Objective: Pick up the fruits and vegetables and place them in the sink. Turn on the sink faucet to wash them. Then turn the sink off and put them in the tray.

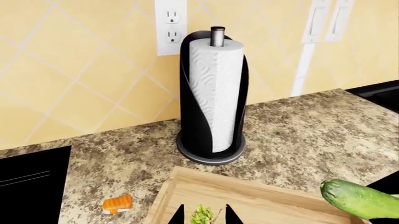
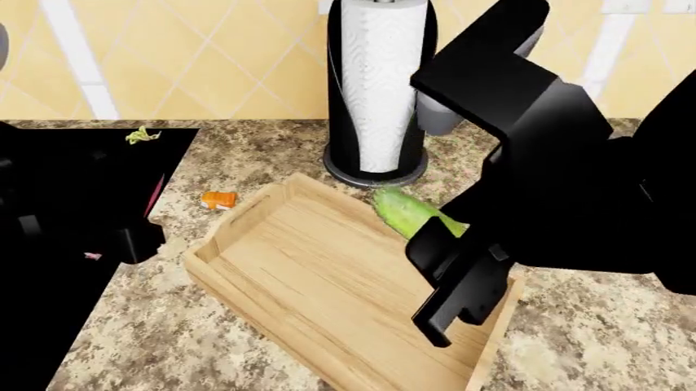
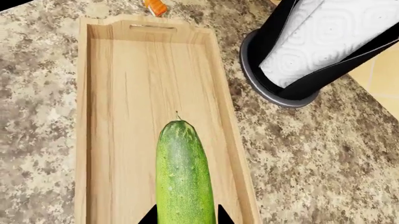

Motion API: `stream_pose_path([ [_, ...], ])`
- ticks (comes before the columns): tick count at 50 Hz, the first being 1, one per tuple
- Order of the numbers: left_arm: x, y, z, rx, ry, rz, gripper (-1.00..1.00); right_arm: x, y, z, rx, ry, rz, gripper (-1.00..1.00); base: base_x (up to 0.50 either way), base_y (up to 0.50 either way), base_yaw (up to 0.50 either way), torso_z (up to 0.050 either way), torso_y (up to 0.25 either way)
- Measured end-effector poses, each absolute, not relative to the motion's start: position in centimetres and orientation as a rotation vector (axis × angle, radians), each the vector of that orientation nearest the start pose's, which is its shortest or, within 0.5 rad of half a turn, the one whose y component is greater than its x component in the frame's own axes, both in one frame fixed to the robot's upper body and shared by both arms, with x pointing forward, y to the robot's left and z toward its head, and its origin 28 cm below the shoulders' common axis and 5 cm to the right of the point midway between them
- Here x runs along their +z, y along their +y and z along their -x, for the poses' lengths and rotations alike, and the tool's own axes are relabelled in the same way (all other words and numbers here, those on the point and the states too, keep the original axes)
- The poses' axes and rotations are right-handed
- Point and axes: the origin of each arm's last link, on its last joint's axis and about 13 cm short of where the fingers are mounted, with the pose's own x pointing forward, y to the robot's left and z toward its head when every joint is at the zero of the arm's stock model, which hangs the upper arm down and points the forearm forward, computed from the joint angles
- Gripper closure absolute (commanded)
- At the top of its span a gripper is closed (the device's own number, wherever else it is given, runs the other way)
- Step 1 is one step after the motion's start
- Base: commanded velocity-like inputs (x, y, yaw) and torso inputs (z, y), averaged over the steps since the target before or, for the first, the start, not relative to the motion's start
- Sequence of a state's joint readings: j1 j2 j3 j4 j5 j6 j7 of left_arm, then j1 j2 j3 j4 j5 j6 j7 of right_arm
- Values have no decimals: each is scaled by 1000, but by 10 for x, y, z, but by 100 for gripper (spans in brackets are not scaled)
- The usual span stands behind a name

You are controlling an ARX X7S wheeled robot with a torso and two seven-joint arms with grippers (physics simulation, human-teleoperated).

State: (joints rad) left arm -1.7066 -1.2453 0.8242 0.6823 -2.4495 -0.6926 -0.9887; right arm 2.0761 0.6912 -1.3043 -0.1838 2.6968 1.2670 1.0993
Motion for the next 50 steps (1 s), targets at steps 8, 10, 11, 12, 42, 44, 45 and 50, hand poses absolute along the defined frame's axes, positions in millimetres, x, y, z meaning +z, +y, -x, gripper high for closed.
stream_pose_path([
  [8,353,255,-129,-377,183,-12,100,380,-85,-182,621,695,610,100,0,0,0,0,0],
  [10,353,255,-130,-378,183,-12,100,379,-83,-183,625,701,617,100,0,0,0,0,0],
  [11,353,255,-130,-378,183,-13,100,378,-82,-184,627,704,620,100,0,0,0,0,0],
  [12,353,255,-130,-378,183,-13,100,378,-81,-184,629,707,623,100,0,0,0,0,0],
  [42,352,254,-131,-382,192,-20,100,355,-70,-205,649,811,678,100,0,0,0,0,0],
  [44,352,254,-131,-382,193,-20,100,353,-71,-206,648,817,678,100,0,0,0,0,0],
  [45,352,254,-131,-382,193,-21,100,352,-71,-206,647,820,678,100,0,0,0,0,0],
  [50,352,254,-131,-381,194,-21,100,348,-72,-209,645,833,675,100,0,0,0,0,0],
])
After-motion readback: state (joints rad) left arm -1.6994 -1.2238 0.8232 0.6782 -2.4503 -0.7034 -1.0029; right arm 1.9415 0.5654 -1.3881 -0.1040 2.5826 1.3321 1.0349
